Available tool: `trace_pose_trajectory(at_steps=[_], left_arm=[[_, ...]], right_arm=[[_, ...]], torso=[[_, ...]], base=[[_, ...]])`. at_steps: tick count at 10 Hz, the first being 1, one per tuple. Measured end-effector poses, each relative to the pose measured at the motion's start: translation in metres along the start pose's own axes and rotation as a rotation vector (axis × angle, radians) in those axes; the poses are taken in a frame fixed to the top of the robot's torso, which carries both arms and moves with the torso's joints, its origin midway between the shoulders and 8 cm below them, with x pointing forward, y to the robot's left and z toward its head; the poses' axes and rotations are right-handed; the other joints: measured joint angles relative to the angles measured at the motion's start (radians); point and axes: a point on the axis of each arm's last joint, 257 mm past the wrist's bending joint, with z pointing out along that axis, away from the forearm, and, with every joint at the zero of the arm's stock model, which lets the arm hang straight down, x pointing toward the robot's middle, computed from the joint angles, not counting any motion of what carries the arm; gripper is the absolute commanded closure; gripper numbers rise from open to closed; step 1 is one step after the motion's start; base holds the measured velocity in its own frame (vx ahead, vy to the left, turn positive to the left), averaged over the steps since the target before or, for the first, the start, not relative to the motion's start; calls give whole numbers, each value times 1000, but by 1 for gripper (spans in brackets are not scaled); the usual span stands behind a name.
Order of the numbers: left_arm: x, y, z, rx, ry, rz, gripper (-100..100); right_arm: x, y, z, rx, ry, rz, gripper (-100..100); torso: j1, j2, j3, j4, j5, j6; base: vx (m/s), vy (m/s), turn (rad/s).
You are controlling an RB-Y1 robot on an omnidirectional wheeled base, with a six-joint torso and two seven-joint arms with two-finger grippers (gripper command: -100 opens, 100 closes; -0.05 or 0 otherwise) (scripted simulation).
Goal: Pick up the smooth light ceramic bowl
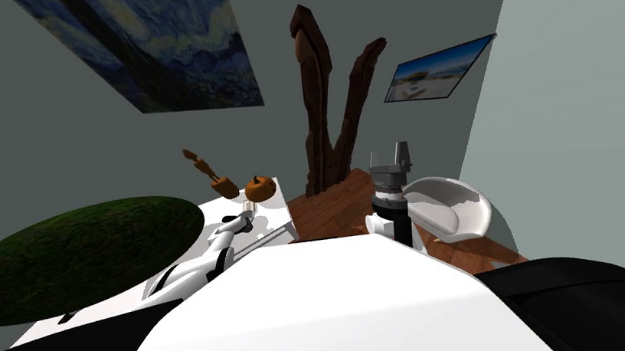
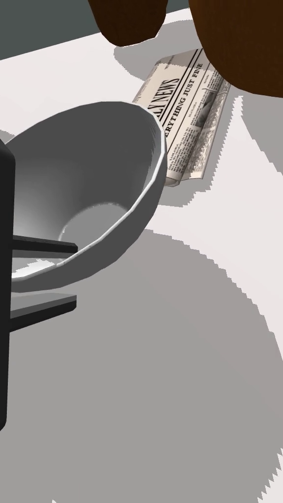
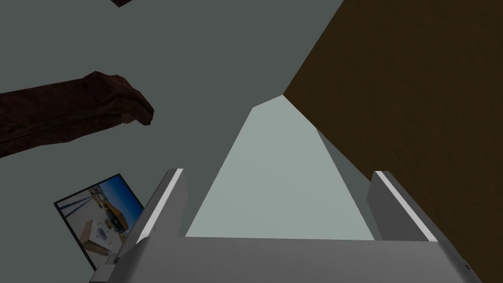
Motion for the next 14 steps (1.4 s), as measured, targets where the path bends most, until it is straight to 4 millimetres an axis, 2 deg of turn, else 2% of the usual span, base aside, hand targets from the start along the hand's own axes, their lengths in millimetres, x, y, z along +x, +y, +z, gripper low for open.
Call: trace_pose_trajectory(at_steps=[1,2,3,5,7,9,11,13,14], left_arm=[[0,0,0,-1,0,-1,100],[0,1,0,-1,0,-1,0],[0,1,0,-1,0,-1,100],[13,5,0,-11,15,30,100],[21,9,-2,-15,20,53,100],[52,11,-3,-19,50,100,100],[61,11,-7,-15,59,122,100],[87,15,-9,-19,88,170,100],[94,18,-10,-22,94,185,100]], right_arm=[[0,0,0,0,0,0,0],[0,0,0,0,0,0,0],[0,0,0,0,0,0,0],[0,0,0,0,0,0,0],[0,0,0,0,0,0,0],[0,0,0,0,0,0,0],[0,0,0,0,0,0,0],[0,0,0,0,0,0,0],[0,0,0,0,0,0,0]], torso=[[0,0,0,0,0,0],[0,0,0,0,0,0],[0,0,0,0,0,0],[0,-3,-2,-1,-1,-2],[-1,-3,-1,0,-1,2],[0,-4,-2,-1,-1,-1],[-2,-3,-1,0,-1,2],[-1,-4,-3,-1,-2,0],[-1,-4,-2,-1,-2,2]], base=[[0,0,0],[0,0,0],[40,0,218],[62,4,314],[28,8,86],[59,11,290],[32,-3,87],[63,3,285],[16,-1,8]])
